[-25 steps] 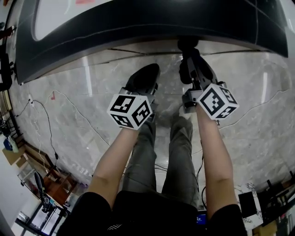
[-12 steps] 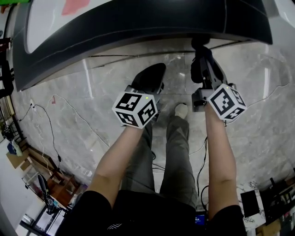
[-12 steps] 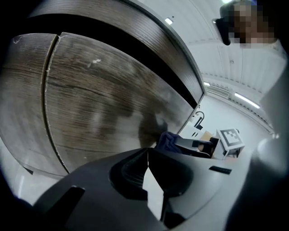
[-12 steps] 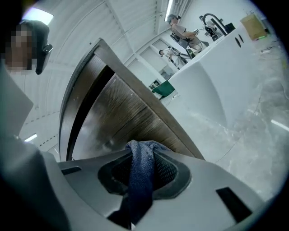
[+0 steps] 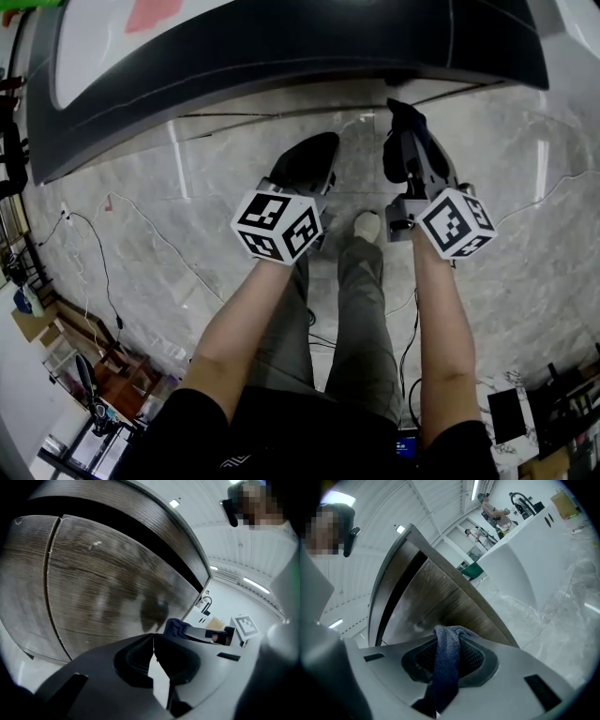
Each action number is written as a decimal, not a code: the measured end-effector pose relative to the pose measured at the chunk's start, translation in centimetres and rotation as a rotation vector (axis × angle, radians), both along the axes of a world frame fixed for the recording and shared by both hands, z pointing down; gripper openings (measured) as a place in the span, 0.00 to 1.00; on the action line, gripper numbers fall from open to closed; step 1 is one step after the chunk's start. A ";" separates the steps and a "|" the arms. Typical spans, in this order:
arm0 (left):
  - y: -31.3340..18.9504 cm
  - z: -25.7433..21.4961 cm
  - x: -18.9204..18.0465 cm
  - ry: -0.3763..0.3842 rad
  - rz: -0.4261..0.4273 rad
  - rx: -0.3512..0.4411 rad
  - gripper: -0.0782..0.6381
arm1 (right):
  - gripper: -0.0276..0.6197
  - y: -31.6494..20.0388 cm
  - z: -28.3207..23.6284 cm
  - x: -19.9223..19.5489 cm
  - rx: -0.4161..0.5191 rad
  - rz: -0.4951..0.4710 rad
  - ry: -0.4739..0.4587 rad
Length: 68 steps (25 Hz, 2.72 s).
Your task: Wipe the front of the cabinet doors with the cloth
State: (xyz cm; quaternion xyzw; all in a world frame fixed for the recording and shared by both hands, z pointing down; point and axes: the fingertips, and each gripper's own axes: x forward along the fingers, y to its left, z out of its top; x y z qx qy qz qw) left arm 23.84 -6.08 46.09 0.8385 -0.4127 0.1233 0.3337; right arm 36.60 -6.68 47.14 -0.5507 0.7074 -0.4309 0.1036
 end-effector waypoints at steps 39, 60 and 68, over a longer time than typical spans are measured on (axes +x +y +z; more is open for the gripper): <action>1.4 4.4 -21.6 -0.069 -0.206 -0.060 0.12 | 0.17 -3.5 7.7 -25.2 -0.143 -0.286 -0.035; -1.7 5.3 -11.1 -0.093 -0.122 -0.059 0.12 | 0.17 -2.6 6.7 -12.1 -0.109 -0.149 -0.012; -1.7 5.2 -5.2 -0.093 -0.056 -0.063 0.12 | 0.17 -2.4 6.4 -5.4 -0.106 -0.082 0.002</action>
